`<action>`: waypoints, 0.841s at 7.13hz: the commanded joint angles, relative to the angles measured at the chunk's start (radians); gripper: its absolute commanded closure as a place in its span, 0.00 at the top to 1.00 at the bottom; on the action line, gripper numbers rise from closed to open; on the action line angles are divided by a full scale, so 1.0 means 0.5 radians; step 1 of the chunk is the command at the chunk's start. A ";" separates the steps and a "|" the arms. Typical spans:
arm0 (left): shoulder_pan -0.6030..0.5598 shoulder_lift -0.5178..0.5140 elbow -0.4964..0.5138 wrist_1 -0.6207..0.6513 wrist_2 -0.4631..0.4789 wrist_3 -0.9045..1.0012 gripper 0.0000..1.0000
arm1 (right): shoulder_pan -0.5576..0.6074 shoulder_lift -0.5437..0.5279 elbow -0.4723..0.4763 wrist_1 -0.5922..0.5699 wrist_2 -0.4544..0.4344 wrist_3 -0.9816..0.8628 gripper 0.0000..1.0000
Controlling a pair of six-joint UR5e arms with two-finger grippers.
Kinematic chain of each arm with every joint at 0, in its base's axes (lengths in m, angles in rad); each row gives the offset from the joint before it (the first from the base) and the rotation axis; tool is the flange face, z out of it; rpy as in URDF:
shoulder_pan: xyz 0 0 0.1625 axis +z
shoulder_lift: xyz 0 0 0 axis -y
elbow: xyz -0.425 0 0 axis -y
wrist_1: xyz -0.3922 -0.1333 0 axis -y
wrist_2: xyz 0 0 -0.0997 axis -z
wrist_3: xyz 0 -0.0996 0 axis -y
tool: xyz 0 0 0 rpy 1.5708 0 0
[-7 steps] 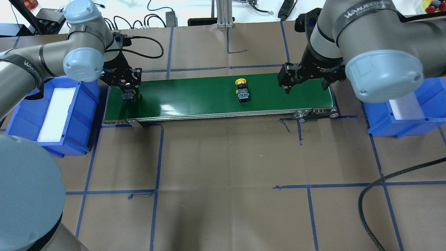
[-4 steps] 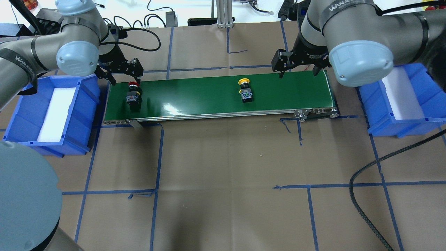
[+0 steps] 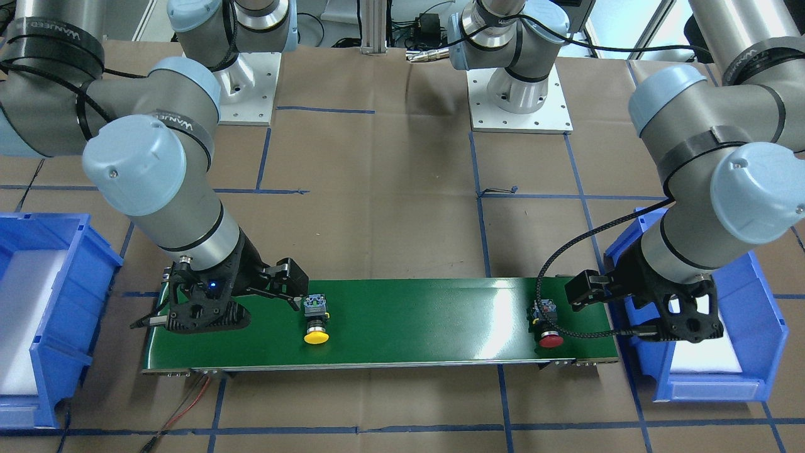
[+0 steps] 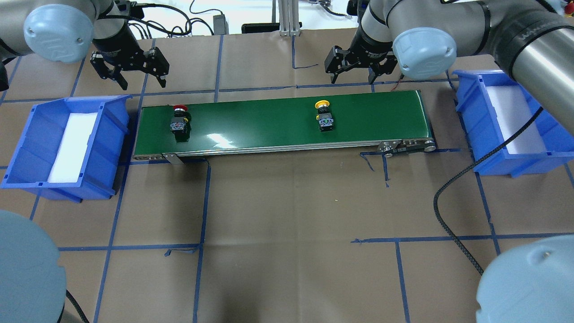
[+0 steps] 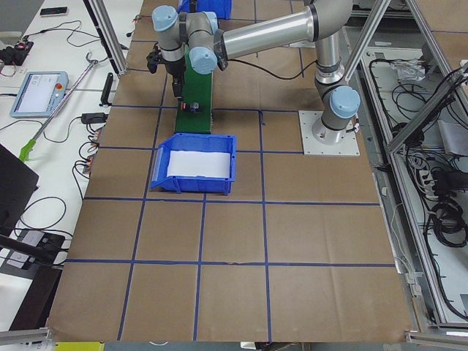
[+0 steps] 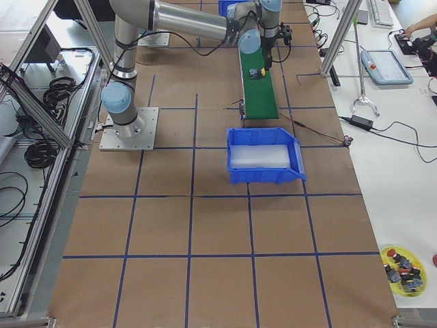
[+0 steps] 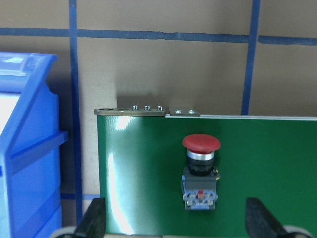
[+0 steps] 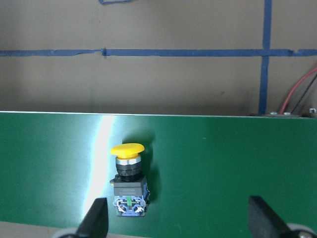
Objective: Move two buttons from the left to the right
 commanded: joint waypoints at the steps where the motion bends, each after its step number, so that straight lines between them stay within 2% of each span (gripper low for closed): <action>1: -0.011 0.053 0.016 -0.039 -0.006 0.020 0.99 | 0.000 0.066 0.030 0.003 0.053 -0.002 1.00; 3: -0.023 0.059 0.056 -0.149 -0.012 0.056 0.99 | -0.003 0.140 0.036 0.003 0.043 0.001 1.00; 6: -0.029 0.086 0.236 -0.465 -0.021 0.072 0.99 | -0.003 0.198 0.039 0.003 0.031 -0.002 1.00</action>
